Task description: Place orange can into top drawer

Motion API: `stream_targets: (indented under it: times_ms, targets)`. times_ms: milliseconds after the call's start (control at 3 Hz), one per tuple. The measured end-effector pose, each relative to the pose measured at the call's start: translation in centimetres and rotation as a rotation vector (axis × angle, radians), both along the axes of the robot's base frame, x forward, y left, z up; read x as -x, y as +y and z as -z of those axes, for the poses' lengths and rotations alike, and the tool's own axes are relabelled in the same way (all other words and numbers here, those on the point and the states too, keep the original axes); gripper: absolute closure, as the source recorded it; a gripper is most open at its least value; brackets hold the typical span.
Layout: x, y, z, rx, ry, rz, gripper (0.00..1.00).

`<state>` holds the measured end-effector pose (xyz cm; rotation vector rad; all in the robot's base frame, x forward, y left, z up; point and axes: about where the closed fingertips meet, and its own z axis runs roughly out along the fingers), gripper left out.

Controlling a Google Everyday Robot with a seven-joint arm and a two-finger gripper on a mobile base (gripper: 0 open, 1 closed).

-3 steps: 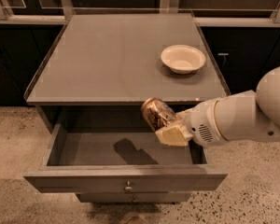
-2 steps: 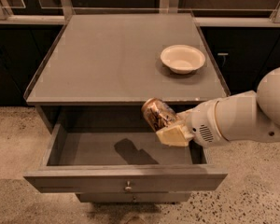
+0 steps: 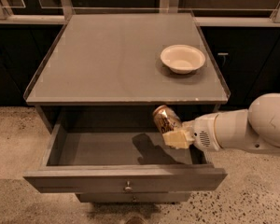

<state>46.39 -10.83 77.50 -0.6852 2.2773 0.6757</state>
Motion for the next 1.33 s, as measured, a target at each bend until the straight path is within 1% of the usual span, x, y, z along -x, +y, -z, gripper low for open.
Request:
stream_targets:
  times_ms: [667,1000,1333]
  targets:
    - [-2.2,-2.2,6.4,-0.018,0.083,0.145,1.0]
    - [-2.7,-3.2,9.4,-0.03,0.117,0.2,1.0]
    - [-3.0,-3.6,11.4,-0.055,0.15,0.213,0.82]
